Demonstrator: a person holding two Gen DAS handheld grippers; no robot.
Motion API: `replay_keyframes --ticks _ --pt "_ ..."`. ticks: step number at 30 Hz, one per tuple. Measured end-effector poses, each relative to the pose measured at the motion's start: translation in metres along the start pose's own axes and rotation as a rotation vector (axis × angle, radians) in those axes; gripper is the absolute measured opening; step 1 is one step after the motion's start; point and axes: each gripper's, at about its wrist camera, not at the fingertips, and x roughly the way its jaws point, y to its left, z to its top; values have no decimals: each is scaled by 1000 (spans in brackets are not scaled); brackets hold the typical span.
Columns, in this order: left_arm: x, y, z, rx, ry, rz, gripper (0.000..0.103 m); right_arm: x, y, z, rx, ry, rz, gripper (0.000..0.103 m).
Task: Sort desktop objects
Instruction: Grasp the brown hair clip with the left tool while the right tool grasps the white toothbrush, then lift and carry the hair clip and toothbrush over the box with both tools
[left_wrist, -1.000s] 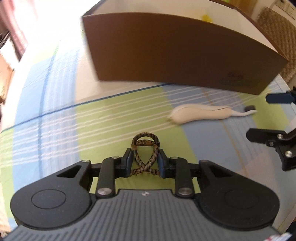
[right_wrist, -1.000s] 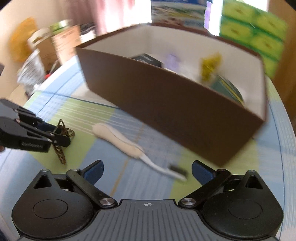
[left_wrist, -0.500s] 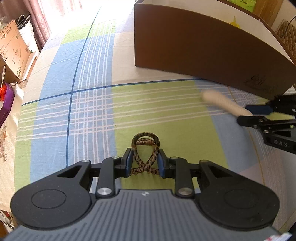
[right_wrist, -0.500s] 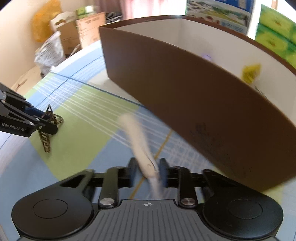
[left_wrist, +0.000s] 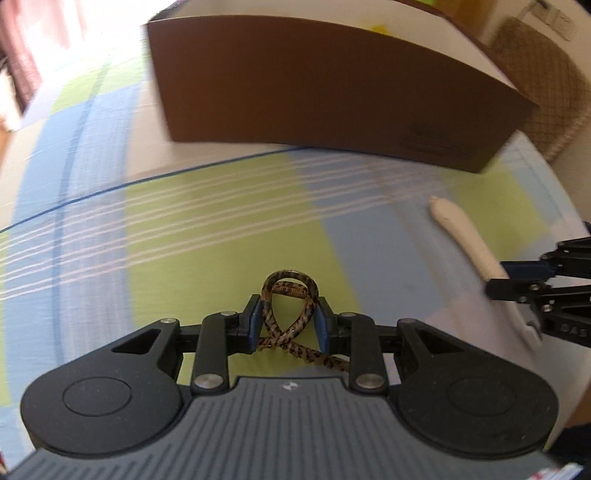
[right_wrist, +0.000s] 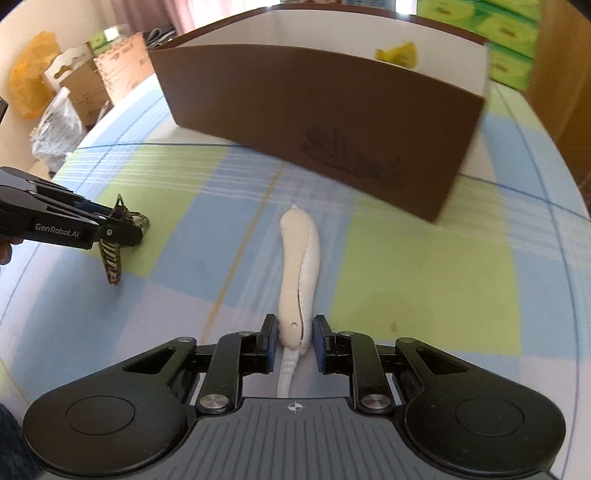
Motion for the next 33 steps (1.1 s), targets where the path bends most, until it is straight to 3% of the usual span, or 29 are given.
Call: replay_keyframes --ticks 2,4,6,8,17,19,21,24,30,33 --pt "3 -10 -2 31 2 -25 25 -4 -1 -5 17 -5 -8 19" --pt "4 -15 -3 41 3 -28 31 -5 -1 -7 26 -11 -10 29" --pt "5 -16 -3 36 5 -32 32 -4 -1 -6 43 -17 -36 56" --pt "6 -15 -2 38 9 -25 33 -1 0 -6 37 -31 -46 57" --pt "1 -16 -11 63 0 5 35 15 6 6 -58 -72 -64 56" --pt "0 -18 -12 72 -3 11 35 18 8 8 -74 -78 -58 50" --pt "1 -20 -13 81 -7 18 35 19 10 9 -88 -80 -47 35" --pt "1 -21 -15 94 -16 24 35 19 15 8 -104 -83 -43 27" --pt "-1 -20 -19 93 -35 42 23 15 17 4 -104 -66 -40 18" --pt "-1 -19 -20 93 -33 38 23 12 19 2 -98 -57 -37 18"
